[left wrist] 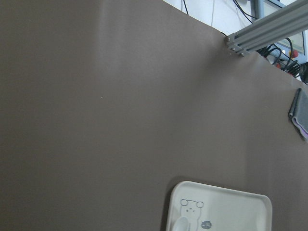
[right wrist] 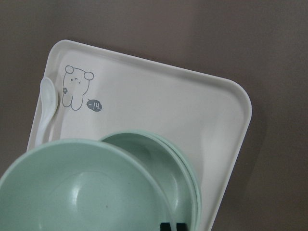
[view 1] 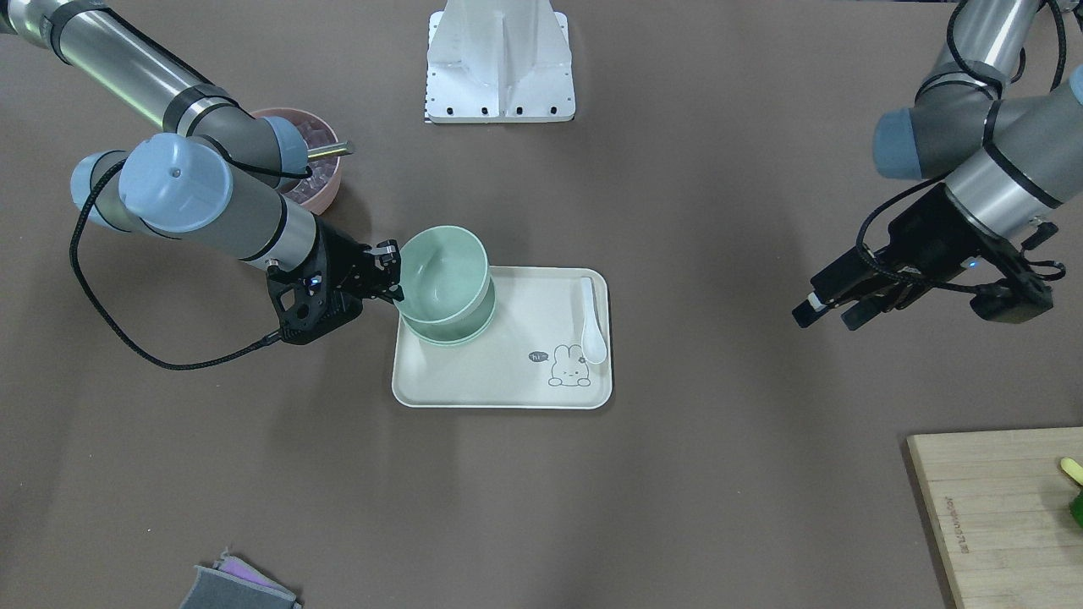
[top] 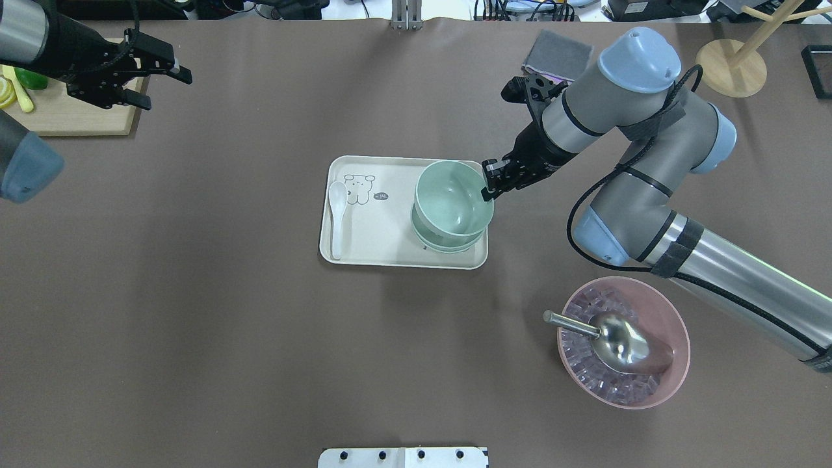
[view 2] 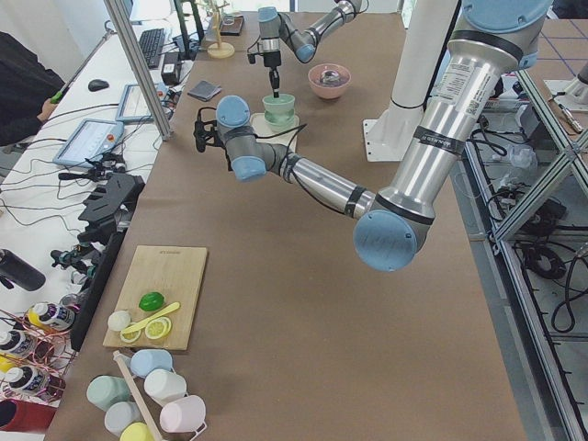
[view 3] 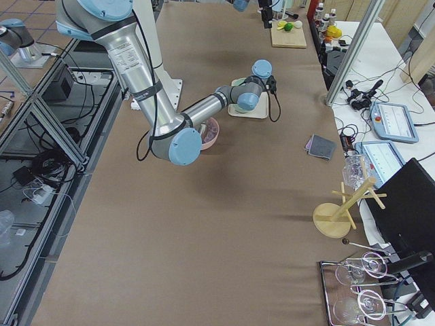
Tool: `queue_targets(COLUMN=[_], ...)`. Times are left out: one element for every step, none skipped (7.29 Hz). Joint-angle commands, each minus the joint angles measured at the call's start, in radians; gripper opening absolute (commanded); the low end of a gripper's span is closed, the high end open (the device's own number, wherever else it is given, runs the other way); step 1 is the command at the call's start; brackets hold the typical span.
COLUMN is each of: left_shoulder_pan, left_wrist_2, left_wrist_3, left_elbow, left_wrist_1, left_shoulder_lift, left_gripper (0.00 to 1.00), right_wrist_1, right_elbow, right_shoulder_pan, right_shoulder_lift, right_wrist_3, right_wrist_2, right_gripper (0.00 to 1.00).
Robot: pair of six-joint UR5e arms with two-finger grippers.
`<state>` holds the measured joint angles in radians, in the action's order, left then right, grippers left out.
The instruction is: Stack green bowls together
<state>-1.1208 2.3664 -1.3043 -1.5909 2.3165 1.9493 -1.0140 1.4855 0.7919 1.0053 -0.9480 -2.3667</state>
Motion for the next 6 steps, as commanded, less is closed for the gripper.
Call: queue_targets(left_shoulder_pan=[-0.016, -0.016, -0.013, -0.013, -0.027, -0.062], left_wrist_2=[0.004, 0.002, 0.0, 0.0, -0.006, -0.012], left_wrist_3=[0.048, 0.056, 0.056, 0.056, 0.057, 0.101], left_elbow=[0.002, 0.006, 0.006, 0.006, 0.005, -0.001], left_wrist_1=[-0.008, -0.009, -0.012, -0.032, -0.04, -0.042], left_shoulder_lift=[-0.029, -0.033, -0.033, -0.033, -0.035, -0.062], left_gripper=[0.98, 0.98, 0.98, 0.98, 0.98, 0.98], right_wrist_1=[0.0, 0.0, 0.0, 0.0, -0.005, -0.026], right_elbow=[-0.014, -0.016, -0.01, -0.005, 0.007, 0.025], right_shoulder_pan=[-0.006, -0.006, -0.005, 0.013, 0.053, 0.099], right_shoulder_lift=[-0.008, -0.022, -0.025, -0.027, -0.027, -0.022], right_wrist_3=[0.0, 0.0, -0.002, -0.002, 0.008, 0.003], right_wrist_2=[0.015, 0.014, 0.014, 0.012, 0.004, -0.003], right_gripper=[0.35, 0.99, 1.0, 1.0, 1.0, 1.0])
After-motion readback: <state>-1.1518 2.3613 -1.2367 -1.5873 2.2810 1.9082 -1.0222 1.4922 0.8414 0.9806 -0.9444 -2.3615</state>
